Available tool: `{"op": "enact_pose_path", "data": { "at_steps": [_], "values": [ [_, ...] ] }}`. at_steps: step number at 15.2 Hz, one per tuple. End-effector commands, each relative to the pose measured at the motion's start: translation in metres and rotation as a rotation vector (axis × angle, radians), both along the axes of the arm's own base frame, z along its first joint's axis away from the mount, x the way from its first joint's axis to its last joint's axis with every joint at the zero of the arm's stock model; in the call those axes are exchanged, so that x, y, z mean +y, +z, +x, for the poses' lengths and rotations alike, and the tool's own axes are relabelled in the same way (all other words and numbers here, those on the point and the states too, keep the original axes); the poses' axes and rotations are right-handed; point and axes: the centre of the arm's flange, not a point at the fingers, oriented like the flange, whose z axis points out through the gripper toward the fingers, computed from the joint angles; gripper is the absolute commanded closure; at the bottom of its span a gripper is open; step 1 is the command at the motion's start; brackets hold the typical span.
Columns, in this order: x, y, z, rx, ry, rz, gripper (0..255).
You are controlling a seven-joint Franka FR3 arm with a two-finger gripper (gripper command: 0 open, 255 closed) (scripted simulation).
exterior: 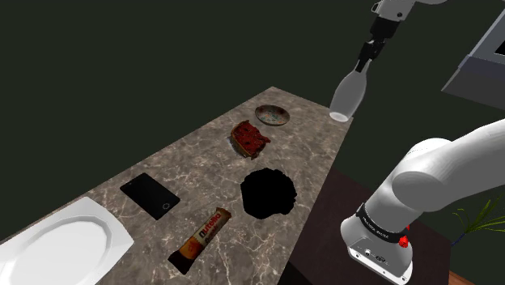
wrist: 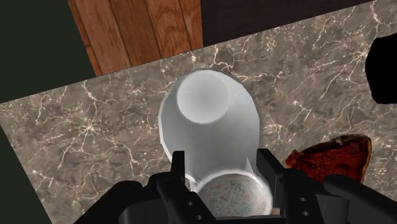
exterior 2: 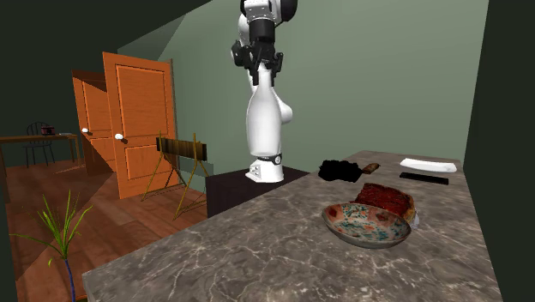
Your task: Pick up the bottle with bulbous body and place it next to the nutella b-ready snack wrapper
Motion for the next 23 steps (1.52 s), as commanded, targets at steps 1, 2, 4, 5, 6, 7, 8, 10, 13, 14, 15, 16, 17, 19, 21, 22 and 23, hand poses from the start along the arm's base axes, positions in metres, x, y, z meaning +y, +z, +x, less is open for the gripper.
{"op": "enact_pose_path", "data": {
  "at_steps": [1,2,4,5,6,7,8,10,13,14,15,16,17,19,21,22,23],
  "values": [
    [-0.001,0.011,-0.001,0.000,0.000,0.000,255],
    [-0.001,0.017,-0.001,0.000,0.000,0.000,255],
    [-0.001,0.027,-0.001,0.000,0.000,0.000,255],
    [-0.001,0.033,-0.001,0.000,0.000,0.000,255],
    [-0.001,0.038,-0.001,0.000,0.000,0.000,255],
    [-0.001,0.043,-0.001,0.000,0.000,0.000,255],
    [-0.001,0.048,-0.001,0.000,0.000,0.000,255],
    [-0.001,0.059,-0.001,0.000,0.000,0.000,255],
    [-0.001,0.075,-0.001,0.000,0.000,0.000,255],
    [-0.001,0.080,-0.001,0.000,0.000,0.000,255],
    [-0.001,0.085,-0.001,0.000,0.000,0.000,255],
    [-0.001,0.091,-0.001,0.000,0.000,0.000,255],
    [-0.001,0.096,-0.001,0.000,0.000,0.000,255],
    [-0.001,0.106,-0.001,0.000,0.000,0.000,255],
    [-0.001,0.117,-0.001,0.000,0.000,0.000,255],
    [-0.001,0.122,-0.001,0.000,0.000,0.000,255],
    [-0.001,0.128,-0.001,0.000,0.000,0.000,255]
  ]
}}
